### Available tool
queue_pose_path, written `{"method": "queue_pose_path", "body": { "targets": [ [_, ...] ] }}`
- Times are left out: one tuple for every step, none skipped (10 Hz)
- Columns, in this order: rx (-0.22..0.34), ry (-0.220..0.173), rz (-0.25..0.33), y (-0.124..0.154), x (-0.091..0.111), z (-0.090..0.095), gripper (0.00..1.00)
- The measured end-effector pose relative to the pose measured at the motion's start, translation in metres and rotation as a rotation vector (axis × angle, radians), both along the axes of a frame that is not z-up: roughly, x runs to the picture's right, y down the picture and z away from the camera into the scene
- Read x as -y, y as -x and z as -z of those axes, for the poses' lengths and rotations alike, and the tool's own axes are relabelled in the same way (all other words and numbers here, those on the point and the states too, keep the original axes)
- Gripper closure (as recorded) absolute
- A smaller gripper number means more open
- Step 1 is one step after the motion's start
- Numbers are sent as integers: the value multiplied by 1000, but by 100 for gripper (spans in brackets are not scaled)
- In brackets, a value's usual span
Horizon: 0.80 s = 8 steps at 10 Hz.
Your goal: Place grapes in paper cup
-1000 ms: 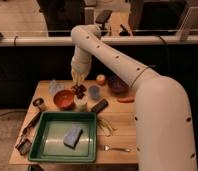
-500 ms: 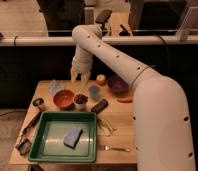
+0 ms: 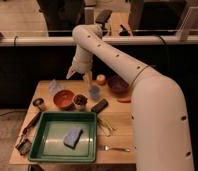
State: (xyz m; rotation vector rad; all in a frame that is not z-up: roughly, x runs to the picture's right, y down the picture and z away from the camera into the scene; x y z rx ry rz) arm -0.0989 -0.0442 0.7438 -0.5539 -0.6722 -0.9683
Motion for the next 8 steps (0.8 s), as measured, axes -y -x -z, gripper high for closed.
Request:
{"method": "queue_pose_path", "body": {
  "targets": [
    [9,-1,0,-1,0,0,22],
    [17,-2,1,-2,0,1,22],
    [23,1,1,-4,-1,1,22],
    [30,4,2,-5,-1,0,22],
    [37,9,6,-6,-2,0,22],
    [44,13,8,-5,-3,-1,22],
    [45,14,8,-6,-3,-1,22],
    [45,14,8,-6,-3,-1,22]
  ]
}}
